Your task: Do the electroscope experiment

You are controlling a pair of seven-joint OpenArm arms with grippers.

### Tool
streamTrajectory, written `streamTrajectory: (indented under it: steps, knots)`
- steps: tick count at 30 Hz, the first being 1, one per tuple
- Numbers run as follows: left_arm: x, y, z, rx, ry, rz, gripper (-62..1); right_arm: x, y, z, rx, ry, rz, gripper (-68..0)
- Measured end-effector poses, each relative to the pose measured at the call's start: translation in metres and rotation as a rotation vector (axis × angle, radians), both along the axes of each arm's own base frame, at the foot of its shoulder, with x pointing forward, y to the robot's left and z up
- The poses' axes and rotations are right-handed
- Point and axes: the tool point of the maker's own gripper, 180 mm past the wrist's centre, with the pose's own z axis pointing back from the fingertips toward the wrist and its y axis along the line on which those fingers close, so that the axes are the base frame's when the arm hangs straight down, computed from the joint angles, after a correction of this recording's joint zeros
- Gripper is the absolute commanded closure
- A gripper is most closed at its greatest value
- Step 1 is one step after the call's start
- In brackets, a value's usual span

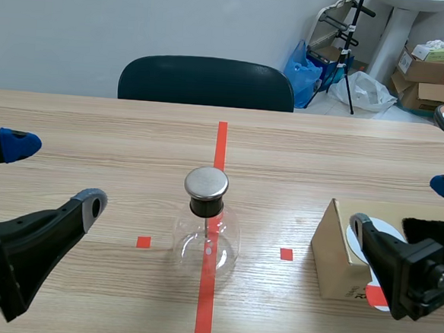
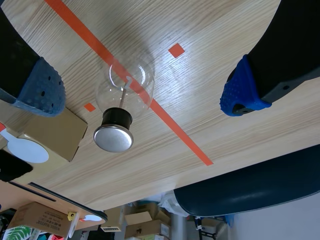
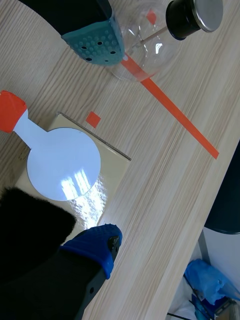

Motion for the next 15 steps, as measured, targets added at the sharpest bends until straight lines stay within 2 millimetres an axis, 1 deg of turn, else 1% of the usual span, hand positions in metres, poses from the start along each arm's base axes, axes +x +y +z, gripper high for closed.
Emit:
streamTrajectory:
  steps: [2, 5, 9, 15]
  knots:
    - [0.0, 0.0, 0.001, -0.001, -0.003, 0.0, -62.3, -0.001, 0.002, 0.0, 0.003, 0.003, 0.01, -67.9]
    - [0.001, -0.003, 0.02, -0.028, -0.119, -0.016, -62.3, -0.001, 0.002, 0.0, 0.005, 0.0, 0.01, -67.9]
    - [0.002, -0.004, 0.031, -0.047, -0.178, -0.023, -62.3, -0.001, 0.002, 0.0, 0.005, 0.0, 0.01, -67.9]
    - [0.002, -0.004, 0.029, -0.041, -0.169, -0.023, -62.3, -0.001, 0.002, 0.0, 0.005, 0.0, 0.01, -67.9]
